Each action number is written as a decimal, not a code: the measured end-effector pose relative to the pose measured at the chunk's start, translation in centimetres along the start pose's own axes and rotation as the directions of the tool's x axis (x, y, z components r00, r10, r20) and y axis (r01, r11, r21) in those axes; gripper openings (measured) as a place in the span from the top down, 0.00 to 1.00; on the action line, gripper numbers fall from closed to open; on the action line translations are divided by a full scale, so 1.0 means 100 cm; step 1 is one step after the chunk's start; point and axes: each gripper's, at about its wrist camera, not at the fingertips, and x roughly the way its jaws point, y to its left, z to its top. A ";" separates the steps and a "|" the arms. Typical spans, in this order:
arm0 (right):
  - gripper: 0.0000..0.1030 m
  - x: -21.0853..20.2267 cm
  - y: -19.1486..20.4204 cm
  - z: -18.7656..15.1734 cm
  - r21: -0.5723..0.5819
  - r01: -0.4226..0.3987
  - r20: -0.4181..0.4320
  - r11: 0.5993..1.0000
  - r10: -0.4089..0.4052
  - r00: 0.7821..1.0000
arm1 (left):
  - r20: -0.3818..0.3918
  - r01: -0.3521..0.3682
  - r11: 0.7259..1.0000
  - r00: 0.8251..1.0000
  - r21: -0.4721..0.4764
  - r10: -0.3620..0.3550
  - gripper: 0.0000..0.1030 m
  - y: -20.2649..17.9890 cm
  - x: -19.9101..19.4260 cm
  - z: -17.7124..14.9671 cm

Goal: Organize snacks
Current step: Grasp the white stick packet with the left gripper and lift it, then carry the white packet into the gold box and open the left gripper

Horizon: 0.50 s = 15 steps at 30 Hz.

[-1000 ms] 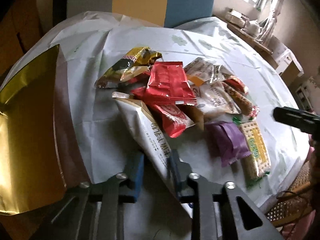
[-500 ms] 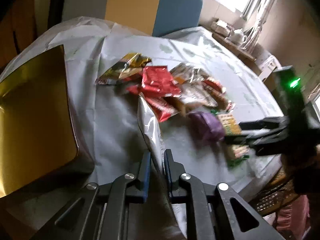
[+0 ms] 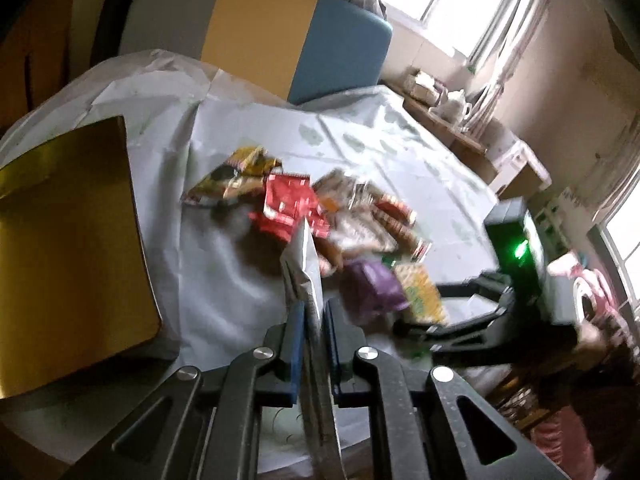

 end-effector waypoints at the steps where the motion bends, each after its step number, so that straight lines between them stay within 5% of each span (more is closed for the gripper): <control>1: 0.26 0.000 0.001 0.000 -0.001 0.000 0.000 1.000 0.000 1.000 | 0.019 0.005 1.000 1.000 -0.007 -0.004 0.91 0.001 -0.005 0.004; 8: 0.26 0.000 0.000 -0.001 -0.007 0.006 0.002 1.000 -0.006 1.000 | 0.200 -0.054 0.997 0.978 -0.056 0.064 0.93 0.025 -0.054 0.041; 15: 0.26 -0.001 0.003 -0.002 -0.014 0.010 0.002 1.000 -0.010 1.000 | 0.245 -0.200 0.973 0.943 -0.114 0.223 0.93 0.069 -0.066 0.066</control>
